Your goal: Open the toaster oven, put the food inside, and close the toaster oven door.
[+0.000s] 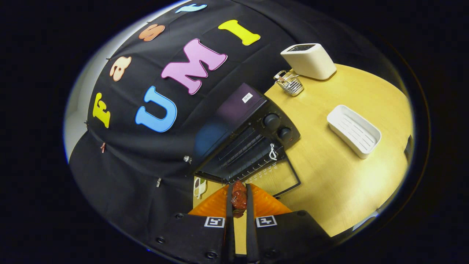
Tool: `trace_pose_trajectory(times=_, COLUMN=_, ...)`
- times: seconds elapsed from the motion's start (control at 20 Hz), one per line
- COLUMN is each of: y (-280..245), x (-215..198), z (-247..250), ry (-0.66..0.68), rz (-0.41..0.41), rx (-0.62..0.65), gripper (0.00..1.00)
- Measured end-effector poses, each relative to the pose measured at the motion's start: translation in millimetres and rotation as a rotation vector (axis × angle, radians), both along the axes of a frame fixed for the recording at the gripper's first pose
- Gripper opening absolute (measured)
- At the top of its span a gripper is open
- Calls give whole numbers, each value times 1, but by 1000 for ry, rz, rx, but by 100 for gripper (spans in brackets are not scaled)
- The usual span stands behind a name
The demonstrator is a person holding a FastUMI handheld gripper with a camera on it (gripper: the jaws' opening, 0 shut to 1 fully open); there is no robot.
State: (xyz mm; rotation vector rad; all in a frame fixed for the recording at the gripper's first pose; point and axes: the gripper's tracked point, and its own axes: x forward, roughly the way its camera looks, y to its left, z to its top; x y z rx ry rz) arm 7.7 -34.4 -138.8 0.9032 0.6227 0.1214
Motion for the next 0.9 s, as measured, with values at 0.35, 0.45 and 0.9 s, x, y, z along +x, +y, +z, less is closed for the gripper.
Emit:
trace_pose_trajectory(times=0.35, y=15, x=43, z=-20, ry=-36, rz=-70, rx=87, gripper=16)
trace_pose_trajectory(times=0.45, y=16, x=60, z=-26, ry=-44, rz=-111, rx=116, gripper=16)
trace_pose_trajectory(times=0.9, y=30, x=127, z=-62, ry=-98, rz=-304, rx=277, gripper=16)
